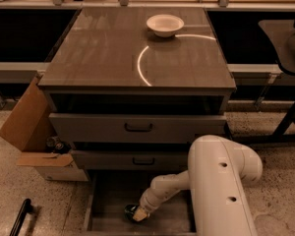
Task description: Place green can into bottom drawer
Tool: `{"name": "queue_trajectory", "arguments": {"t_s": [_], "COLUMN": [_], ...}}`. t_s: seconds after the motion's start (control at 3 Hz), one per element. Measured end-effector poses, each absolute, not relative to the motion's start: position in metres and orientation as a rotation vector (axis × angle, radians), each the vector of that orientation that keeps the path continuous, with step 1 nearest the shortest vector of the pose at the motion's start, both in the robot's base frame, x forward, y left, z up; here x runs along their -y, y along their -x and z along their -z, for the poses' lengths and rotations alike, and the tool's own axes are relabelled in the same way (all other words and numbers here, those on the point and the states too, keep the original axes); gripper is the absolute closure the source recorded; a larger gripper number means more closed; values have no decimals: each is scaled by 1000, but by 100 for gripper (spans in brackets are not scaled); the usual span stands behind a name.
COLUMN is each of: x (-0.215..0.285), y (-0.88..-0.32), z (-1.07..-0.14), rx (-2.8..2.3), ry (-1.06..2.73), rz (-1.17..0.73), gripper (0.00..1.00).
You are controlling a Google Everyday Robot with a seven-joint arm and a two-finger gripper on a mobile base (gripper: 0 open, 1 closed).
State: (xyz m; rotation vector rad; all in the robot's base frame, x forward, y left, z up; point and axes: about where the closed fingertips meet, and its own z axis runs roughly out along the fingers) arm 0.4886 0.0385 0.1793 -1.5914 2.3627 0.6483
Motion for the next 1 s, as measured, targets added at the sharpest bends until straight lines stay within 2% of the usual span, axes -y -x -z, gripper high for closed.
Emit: {"name": "queue_trajectory", "arguments": {"t_s": [0.33, 1.0], "x": [-17, 46], "y": [-484, -462], "z": [-193, -265], "rx": [-2371, -2333], "ry": [1560, 1518], "rz": [-646, -690], "gripper": [0, 0]}}
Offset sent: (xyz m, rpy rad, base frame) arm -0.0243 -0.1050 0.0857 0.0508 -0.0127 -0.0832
